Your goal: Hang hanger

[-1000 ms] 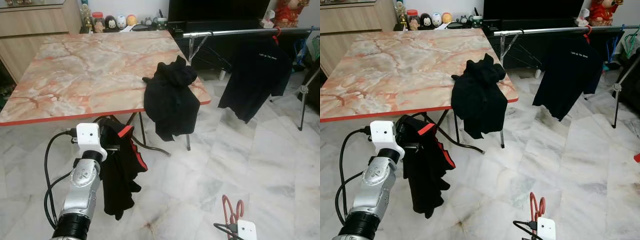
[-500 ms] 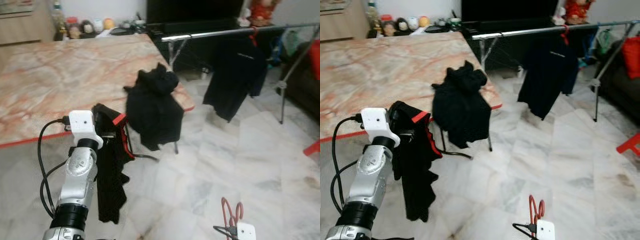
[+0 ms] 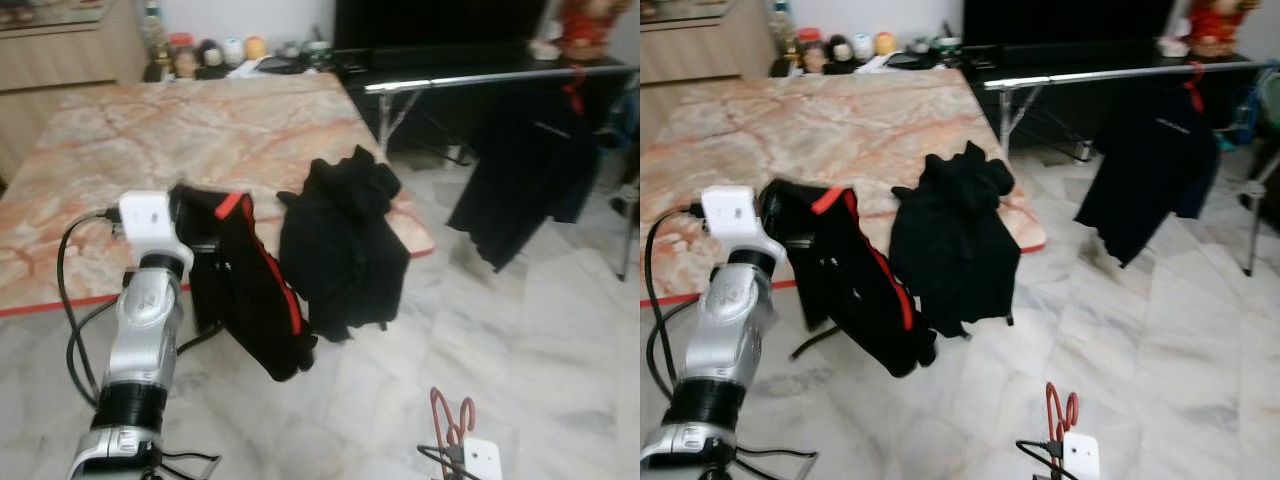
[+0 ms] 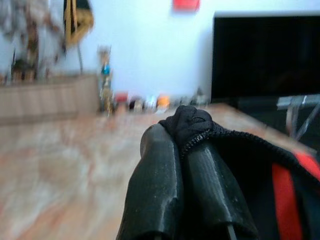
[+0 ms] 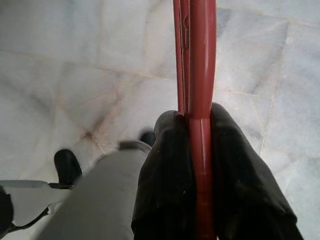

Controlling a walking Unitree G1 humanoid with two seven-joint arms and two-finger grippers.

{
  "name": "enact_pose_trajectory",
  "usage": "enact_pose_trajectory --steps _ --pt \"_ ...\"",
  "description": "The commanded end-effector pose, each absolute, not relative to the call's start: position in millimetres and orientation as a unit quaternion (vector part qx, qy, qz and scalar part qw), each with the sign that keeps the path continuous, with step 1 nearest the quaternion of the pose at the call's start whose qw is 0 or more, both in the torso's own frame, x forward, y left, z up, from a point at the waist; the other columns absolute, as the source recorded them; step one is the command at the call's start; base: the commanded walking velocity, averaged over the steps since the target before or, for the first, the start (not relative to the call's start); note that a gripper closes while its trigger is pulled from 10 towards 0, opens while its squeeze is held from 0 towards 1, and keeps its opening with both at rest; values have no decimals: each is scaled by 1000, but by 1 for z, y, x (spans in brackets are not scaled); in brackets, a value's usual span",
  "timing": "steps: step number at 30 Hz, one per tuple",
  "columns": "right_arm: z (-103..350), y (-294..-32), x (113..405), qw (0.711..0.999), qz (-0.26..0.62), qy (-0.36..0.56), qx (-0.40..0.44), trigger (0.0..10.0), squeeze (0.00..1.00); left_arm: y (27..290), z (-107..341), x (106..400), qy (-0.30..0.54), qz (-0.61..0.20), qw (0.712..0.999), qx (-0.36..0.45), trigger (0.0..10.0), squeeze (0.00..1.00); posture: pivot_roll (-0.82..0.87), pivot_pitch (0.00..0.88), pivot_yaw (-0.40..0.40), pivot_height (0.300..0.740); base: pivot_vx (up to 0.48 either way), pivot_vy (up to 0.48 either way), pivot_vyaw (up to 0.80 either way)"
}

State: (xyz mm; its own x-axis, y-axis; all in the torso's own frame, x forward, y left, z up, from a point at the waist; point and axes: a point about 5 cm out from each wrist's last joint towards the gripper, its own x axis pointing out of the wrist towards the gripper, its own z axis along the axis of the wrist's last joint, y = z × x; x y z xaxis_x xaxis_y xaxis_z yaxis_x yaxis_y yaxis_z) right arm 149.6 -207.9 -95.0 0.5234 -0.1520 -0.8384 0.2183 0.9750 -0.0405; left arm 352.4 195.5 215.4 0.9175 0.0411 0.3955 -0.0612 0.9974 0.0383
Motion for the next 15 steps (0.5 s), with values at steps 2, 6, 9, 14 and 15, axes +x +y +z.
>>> enact_pose_trajectory --steps 2,6,9,14,15 --pt "-95 -215 147 870 -116 478 32 10000 0 188 256 367 -247 8 968 36 10000 0 -37 0 -15 740 356 0 0" --pt "-94 -215 148 870 -116 478 32 10000 0 183 285 380 -267 0 963 44 10000 0 -28 0 -16 740 361 0 0" --pt "-94 -214 149 871 -116 477 32 10000 0 175 305 389 -275 -11 960 48 10000 0 -23 0 -16 740 358 0 0" --pt "-94 -215 150 871 -114 477 31 10000 0 161 333 402 -284 -23 958 46 10000 0 -17 0 -13 740 354 0 0" --pt "-94 -215 150 871 -114 477 31 10000 0 156 339 404 -286 -27 957 40 10000 0 -17 0 -13 740 356 0 0"
